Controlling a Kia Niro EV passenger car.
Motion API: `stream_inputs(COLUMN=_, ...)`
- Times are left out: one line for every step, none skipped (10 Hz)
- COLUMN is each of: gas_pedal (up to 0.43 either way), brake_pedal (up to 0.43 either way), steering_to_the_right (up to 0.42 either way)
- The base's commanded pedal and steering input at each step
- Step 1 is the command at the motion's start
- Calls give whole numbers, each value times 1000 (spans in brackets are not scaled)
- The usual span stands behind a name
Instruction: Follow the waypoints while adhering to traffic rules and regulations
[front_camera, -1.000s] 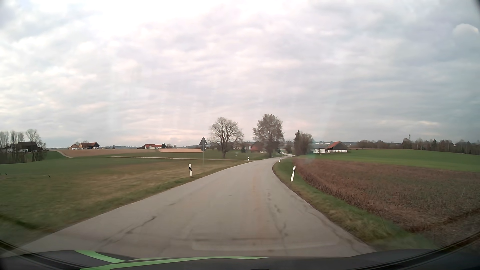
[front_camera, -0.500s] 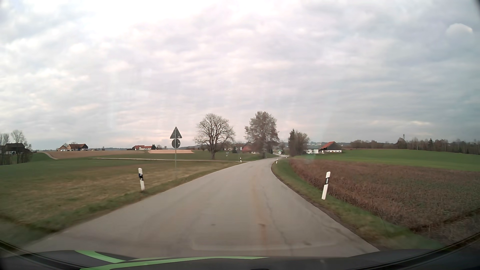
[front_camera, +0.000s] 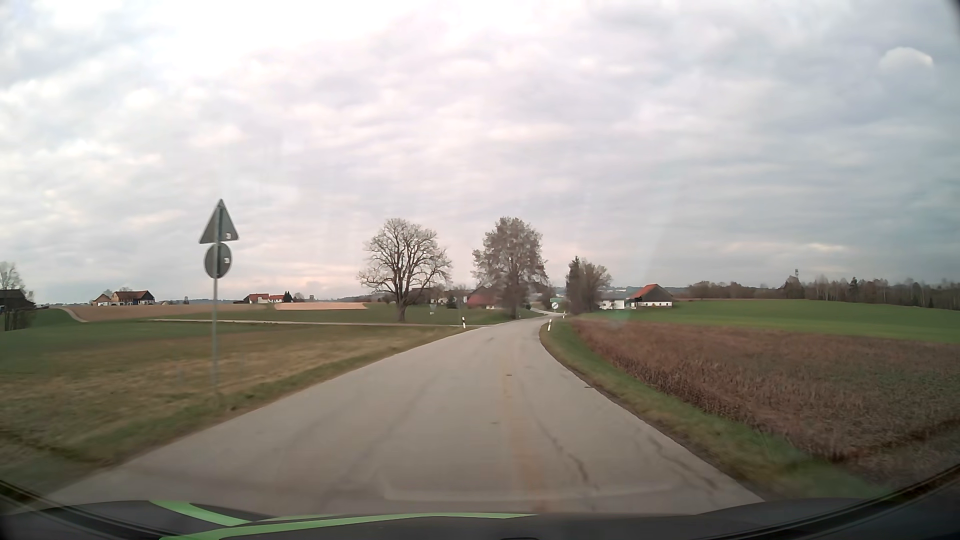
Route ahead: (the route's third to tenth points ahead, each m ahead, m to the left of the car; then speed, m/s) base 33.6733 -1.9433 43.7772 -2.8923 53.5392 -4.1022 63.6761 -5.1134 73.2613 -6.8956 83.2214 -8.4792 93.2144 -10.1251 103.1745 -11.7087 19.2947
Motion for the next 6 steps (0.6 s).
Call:
stream_inputs(gas_pedal=118, brake_pedal=0, steering_to_the_right=16)
stream_inputs(gas_pedal=118, brake_pedal=0, steering_to_the_right=16)
stream_inputs(gas_pedal=118, brake_pedal=0, steering_to_the_right=16)
stream_inputs(gas_pedal=118, brake_pedal=0, steering_to_the_right=16)
stream_inputs(gas_pedal=118, brake_pedal=0, steering_to_the_right=15)
stream_inputs(gas_pedal=118, brake_pedal=0, steering_to_the_right=15)
